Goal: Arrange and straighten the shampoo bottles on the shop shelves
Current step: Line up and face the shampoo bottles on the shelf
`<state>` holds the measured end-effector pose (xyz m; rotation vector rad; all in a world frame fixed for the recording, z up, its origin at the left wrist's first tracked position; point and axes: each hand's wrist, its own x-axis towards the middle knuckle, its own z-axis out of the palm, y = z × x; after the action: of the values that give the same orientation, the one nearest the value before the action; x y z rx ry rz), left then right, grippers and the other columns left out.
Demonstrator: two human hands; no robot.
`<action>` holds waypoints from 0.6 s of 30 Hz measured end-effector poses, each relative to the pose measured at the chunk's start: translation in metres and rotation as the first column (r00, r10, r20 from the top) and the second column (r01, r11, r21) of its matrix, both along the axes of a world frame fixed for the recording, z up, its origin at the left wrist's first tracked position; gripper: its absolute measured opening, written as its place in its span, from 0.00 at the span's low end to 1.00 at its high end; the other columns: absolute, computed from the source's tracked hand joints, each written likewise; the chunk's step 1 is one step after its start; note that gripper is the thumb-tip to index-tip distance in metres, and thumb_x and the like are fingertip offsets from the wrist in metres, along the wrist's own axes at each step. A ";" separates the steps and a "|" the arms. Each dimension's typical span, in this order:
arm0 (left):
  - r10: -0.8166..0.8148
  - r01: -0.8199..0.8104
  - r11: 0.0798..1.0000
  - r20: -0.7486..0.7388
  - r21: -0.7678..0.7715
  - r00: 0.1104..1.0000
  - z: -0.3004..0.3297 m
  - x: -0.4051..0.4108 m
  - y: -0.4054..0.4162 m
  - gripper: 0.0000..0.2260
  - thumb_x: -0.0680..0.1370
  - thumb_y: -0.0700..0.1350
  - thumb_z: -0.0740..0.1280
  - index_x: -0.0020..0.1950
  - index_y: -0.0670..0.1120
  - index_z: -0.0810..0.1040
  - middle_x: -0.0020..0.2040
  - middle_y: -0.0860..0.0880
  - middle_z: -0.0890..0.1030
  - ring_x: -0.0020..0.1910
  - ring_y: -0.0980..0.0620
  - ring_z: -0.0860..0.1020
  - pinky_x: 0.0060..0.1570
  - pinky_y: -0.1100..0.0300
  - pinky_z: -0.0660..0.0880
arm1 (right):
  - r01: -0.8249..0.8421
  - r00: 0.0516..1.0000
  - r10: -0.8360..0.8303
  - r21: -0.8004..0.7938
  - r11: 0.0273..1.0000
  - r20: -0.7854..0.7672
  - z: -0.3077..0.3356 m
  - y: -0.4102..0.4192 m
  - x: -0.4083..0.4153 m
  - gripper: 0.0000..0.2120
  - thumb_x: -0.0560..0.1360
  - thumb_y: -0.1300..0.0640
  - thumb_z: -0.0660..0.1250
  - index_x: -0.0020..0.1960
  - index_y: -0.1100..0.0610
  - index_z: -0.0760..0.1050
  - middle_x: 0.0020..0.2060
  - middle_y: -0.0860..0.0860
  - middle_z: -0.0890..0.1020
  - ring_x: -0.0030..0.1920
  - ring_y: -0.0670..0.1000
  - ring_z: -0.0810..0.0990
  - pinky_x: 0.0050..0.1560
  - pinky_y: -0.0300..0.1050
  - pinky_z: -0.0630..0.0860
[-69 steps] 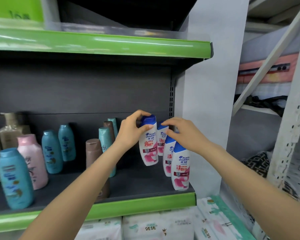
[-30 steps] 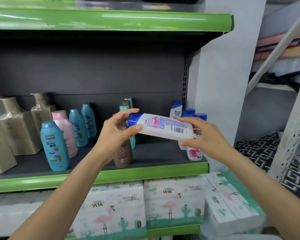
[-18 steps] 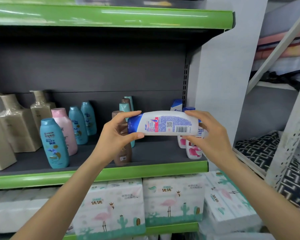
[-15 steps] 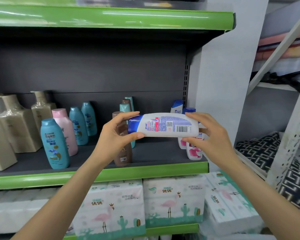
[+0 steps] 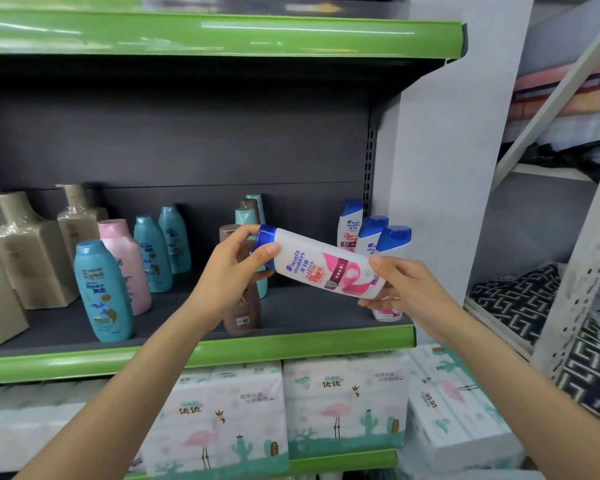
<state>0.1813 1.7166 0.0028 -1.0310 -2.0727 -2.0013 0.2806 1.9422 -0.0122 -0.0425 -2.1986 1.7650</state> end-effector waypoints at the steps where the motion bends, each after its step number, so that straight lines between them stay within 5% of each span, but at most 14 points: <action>1: -0.012 0.011 1.000 0.031 0.025 0.999 0.001 0.000 0.002 0.06 0.76 0.43 0.65 0.52 0.45 0.75 0.44 0.50 0.83 0.46 0.53 0.82 0.46 0.58 0.80 | -0.014 1.000 0.014 -0.010 1.000 -0.004 -0.001 0.000 0.000 0.10 0.77 0.51 0.62 0.52 0.55 0.77 0.45 0.55 0.84 0.42 0.53 0.84 0.46 0.44 0.82; 6: 0.077 -0.093 0.989 0.131 0.119 0.988 0.008 0.000 0.010 0.07 0.76 0.45 0.67 0.48 0.41 0.77 0.41 0.48 0.85 0.44 0.49 0.83 0.41 0.58 0.81 | -0.017 0.996 0.013 -0.047 0.999 -0.087 0.000 0.005 0.002 0.23 0.71 0.62 0.72 0.61 0.46 0.73 0.47 0.55 0.84 0.40 0.54 0.84 0.42 0.43 0.80; 12: 0.042 -0.064 0.993 0.213 0.100 0.976 0.016 -0.003 0.017 0.10 0.75 0.43 0.68 0.54 0.39 0.78 0.47 0.41 0.83 0.40 0.50 0.81 0.40 0.62 0.80 | 0.085 0.994 -0.087 -0.023 0.996 -0.069 0.002 0.009 -0.001 0.20 0.73 0.58 0.70 0.63 0.49 0.72 0.44 0.55 0.84 0.34 0.50 0.82 0.36 0.45 0.77; 18: 0.102 -0.120 0.978 0.109 0.171 0.989 0.024 -0.001 0.038 0.14 0.73 0.40 0.70 0.58 0.43 0.77 0.48 0.46 0.81 0.44 0.52 0.82 0.40 0.61 0.80 | 0.324 0.944 -0.272 0.363 0.874 -0.188 0.009 0.019 -0.007 0.15 0.71 0.57 0.73 0.57 0.52 0.77 0.44 0.49 0.83 0.35 0.44 0.82 0.36 0.34 0.79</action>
<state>0.1798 1.7544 0.0265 -0.7816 -1.9073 -2.1736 0.2734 1.9608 -0.0027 -0.1607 -2.2604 1.1136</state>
